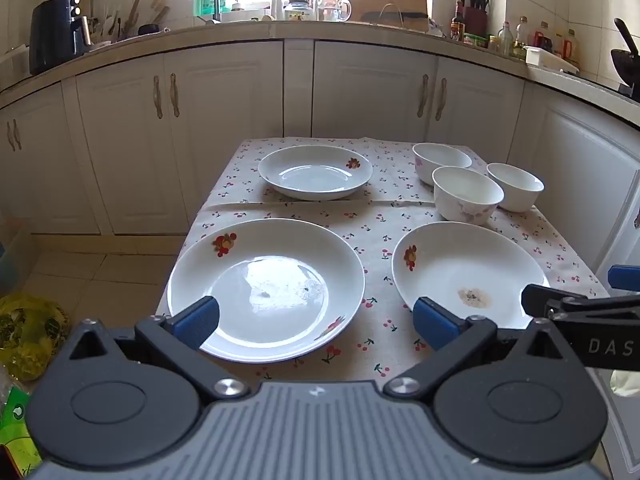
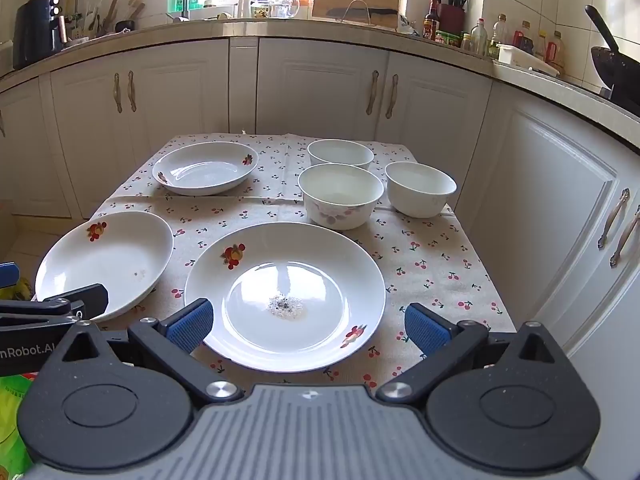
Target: Organize plates and bowls
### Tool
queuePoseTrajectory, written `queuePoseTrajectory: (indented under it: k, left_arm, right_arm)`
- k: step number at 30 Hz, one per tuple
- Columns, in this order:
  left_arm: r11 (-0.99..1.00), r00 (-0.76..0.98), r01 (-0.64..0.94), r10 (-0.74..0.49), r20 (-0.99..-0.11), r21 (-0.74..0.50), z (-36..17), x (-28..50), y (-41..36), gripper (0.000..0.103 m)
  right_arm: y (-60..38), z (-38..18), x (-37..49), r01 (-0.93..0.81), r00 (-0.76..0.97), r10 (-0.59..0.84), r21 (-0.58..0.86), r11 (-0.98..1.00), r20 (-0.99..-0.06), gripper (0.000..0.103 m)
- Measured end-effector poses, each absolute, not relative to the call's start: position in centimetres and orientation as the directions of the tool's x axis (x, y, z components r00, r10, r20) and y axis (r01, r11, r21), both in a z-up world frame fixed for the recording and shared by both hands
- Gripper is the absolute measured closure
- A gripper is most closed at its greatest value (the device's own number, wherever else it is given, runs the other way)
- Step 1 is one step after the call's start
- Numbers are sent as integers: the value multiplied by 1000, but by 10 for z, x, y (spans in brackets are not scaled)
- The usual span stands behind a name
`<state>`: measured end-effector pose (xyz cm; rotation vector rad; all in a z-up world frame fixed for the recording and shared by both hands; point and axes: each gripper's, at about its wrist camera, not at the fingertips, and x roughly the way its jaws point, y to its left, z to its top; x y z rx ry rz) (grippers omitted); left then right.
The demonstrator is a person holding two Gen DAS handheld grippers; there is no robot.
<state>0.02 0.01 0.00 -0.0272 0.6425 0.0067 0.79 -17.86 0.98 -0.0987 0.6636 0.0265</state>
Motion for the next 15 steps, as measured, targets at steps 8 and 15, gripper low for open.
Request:
queuePoseTrajectory:
  k: [8,15]
  left_arm:
    - [999,807,-16,-5,-590,-31,6,-1,0,1]
    - [999,810,-16,-5,-587,-31,9,-3,2,1]
  right_arm:
    - [-177,14,6,-53,787,-11,-85,995,-616,0]
    - [-177,13,4,-55,796,-8,-85,995,-605,0]
